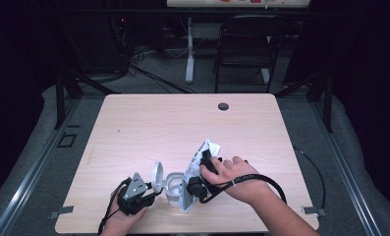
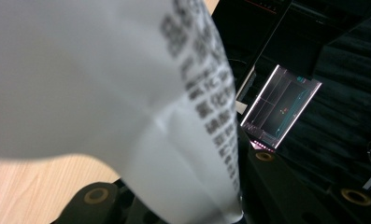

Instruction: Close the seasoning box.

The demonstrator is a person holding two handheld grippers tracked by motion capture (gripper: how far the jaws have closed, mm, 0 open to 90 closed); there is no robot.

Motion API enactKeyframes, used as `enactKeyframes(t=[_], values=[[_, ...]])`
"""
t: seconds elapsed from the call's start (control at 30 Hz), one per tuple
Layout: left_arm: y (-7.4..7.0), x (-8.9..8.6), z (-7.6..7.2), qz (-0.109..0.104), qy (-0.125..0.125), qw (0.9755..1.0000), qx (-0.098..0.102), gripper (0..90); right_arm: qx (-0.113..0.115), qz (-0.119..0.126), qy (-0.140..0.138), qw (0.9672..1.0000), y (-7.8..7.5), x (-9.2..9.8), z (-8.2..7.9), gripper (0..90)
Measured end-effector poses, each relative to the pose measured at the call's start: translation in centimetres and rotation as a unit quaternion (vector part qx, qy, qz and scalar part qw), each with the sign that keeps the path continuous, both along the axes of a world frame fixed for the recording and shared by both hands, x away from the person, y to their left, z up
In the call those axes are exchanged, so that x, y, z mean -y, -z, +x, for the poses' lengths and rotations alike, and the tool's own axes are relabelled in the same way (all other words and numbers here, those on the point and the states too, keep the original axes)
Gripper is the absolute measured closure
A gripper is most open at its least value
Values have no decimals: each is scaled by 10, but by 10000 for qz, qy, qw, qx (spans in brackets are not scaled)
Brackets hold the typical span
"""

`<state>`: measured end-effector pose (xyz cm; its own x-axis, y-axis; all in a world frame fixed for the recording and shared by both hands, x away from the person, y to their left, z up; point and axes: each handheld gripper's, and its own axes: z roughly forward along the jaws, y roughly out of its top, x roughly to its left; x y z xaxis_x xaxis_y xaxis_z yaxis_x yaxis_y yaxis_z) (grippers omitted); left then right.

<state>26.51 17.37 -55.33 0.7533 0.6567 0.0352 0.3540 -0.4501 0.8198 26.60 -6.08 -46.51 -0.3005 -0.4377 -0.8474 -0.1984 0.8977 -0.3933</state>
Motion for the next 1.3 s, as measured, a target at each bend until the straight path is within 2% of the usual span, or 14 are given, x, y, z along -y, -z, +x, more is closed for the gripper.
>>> enactKeyframes(t=[0.2, 0.87, 0.97, 1.2, 1.3], values=[[0, 0, 0, -2, 0, 10000, 0, 709, 23, -56, -9, 10000, -1, -1, 0, 808], [0, 0, 0, 4, -1, 10000, 4, 709, 39, -17, -59, 10000, 0, -2, 0, 812], [0, 0, 0, 3, -3, 10000, 3, 709, 71, -99, -93, 9999, 0, -3, 0, 812], [0, 0, 0, 2, -2, 10000, 5, 709, 44, -19, -81, 10000, -1, -2, 1, 812], [0, 0, 0, 4, -2, 10000, 7, 710, 59, -62, -57, 9999, -1, -3, 0, 813]])
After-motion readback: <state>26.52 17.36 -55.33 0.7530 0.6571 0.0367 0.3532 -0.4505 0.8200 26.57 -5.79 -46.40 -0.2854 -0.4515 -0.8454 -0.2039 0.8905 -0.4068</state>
